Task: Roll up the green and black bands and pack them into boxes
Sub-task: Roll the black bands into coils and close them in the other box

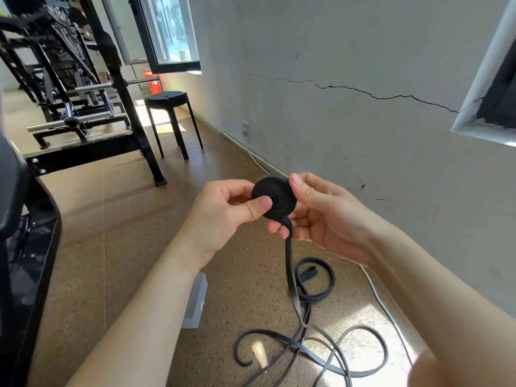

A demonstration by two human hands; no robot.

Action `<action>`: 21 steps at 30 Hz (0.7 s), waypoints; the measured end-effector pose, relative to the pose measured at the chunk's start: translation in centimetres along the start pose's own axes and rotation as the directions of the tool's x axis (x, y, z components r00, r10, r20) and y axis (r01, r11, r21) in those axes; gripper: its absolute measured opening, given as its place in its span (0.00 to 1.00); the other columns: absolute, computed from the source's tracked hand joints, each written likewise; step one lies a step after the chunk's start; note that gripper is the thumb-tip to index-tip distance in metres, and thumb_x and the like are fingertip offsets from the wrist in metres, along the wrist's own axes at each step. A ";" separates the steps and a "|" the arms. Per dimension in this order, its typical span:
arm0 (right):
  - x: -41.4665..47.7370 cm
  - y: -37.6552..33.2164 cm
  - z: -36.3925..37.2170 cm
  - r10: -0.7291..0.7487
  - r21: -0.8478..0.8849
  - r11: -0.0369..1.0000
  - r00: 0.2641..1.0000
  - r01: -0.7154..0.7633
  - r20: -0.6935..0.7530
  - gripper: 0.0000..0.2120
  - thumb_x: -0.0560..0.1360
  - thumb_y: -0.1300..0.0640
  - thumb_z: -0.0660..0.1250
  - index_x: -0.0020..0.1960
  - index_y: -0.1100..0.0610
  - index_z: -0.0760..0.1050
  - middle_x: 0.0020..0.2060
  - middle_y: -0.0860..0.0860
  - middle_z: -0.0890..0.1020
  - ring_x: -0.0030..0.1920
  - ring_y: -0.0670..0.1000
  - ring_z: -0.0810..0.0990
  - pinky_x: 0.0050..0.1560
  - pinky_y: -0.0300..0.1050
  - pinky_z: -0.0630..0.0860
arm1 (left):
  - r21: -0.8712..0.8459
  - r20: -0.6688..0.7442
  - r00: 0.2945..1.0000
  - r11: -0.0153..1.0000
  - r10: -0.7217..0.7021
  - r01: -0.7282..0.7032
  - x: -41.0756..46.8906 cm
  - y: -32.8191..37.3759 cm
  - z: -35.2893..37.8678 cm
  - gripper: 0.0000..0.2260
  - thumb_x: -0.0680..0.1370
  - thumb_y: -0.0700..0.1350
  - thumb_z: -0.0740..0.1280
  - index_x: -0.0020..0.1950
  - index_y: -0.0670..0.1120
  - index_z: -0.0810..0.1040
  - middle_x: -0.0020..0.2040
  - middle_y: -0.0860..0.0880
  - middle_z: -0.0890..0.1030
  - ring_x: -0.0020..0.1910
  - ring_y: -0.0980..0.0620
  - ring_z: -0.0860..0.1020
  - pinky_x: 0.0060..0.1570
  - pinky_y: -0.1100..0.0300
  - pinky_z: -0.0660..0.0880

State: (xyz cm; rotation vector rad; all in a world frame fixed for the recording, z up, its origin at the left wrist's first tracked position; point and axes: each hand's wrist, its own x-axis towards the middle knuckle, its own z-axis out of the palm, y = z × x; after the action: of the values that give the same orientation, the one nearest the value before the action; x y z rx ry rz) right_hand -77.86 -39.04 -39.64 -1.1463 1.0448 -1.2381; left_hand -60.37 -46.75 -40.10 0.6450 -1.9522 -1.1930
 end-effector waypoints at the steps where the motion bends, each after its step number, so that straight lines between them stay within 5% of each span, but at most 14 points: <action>1: 0.1 0.1 0.0 -0.011 0.052 0.999 1.000 0.010 0.012 0.34 0.73 0.43 0.67 0.68 0.66 0.63 0.42 0.65 0.81 0.37 0.56 0.78 0.36 0.43 0.72 | -0.109 0.034 0.999 0.994 -0.027 0.031 0.0 -0.1 0.1 0.14 0.71 0.50 0.72 0.50 0.42 0.83 0.41 0.43 0.84 0.46 0.41 0.81 0.57 0.42 0.74; 4: 0.3 0.4 -0.2 -0.050 0.190 0.981 0.996 0.035 0.072 0.41 0.67 0.43 0.74 0.69 0.66 0.63 0.44 0.63 0.79 0.39 0.55 0.78 0.38 0.42 0.75 | -0.348 0.146 0.987 0.930 -0.073 0.120 -0.1 -0.2 0.6 0.14 0.70 0.46 0.71 0.50 0.39 0.82 0.37 0.45 0.81 0.39 0.48 0.80 0.51 0.50 0.76; 6: 0.2 0.4 -0.3 -0.051 0.194 0.981 0.993 0.029 0.110 0.42 0.67 0.43 0.74 0.69 0.66 0.63 0.43 0.62 0.80 0.40 0.55 0.78 0.38 0.42 0.75 | -0.358 0.128 0.990 0.928 -0.058 0.100 -0.1 -0.2 0.8 0.09 0.70 0.43 0.70 0.47 0.39 0.83 0.34 0.45 0.81 0.35 0.49 0.79 0.45 0.57 0.76; 15: -0.1 -0.3 -0.7 0.062 -0.029 0.998 0.995 -0.060 0.079 0.16 0.73 0.48 0.65 0.55 0.54 0.67 0.40 0.64 0.83 0.35 0.55 0.79 0.31 0.40 0.72 | 0.173 -0.043 0.997 0.984 0.057 -0.049 0.2 0.2 -1.0 0.03 0.69 0.40 0.74 0.42 0.44 0.83 0.40 0.52 0.81 0.43 0.50 0.79 0.47 0.49 0.75; 21: 0.3 0.0 -0.5 0.086 0.008 0.996 0.992 -0.087 0.093 0.14 0.72 0.53 0.63 0.56 0.55 0.67 0.41 0.66 0.82 0.35 0.56 0.79 0.32 0.40 0.72 | 0.336 0.006 0.997 0.939 0.071 -0.069 0.0 0.8 -1.5 0.05 0.70 0.39 0.74 0.42 0.49 0.83 0.41 0.54 0.80 0.44 0.53 0.79 0.50 0.47 0.76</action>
State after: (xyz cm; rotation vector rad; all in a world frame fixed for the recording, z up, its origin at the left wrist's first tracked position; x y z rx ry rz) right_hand -78.32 -39.37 -39.69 -1.1269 1.0058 -1.1120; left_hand -59.22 -47.24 -38.98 0.7428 -2.1761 -0.8169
